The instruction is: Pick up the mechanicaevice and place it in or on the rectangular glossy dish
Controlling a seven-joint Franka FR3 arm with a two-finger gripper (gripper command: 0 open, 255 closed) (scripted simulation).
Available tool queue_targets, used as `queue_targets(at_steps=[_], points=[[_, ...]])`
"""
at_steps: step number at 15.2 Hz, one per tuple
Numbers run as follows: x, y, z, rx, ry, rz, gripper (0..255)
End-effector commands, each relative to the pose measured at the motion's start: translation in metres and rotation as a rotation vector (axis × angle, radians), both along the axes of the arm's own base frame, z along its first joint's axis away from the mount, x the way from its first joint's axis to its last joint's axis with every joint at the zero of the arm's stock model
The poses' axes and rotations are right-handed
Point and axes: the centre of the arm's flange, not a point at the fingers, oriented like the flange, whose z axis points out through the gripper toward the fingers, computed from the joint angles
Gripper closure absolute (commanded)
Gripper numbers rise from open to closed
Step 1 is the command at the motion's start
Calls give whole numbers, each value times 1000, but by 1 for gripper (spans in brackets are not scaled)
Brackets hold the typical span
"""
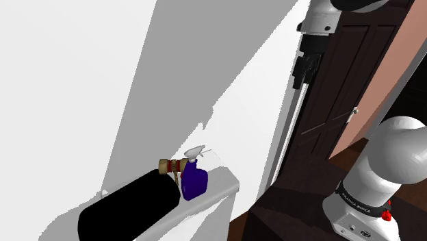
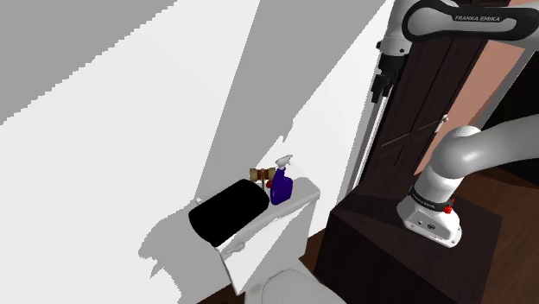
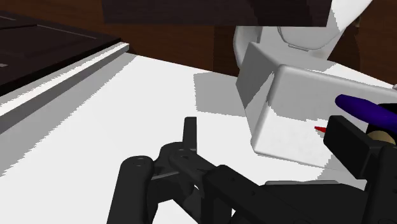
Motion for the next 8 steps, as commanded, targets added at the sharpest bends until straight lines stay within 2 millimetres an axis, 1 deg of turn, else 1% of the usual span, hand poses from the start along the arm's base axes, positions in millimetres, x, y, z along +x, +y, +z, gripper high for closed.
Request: queue_targets(at_steps=[1, 8], points=[[0, 0, 0, 0, 0, 0, 0], [41, 69, -46, -3, -3, 35, 0]])
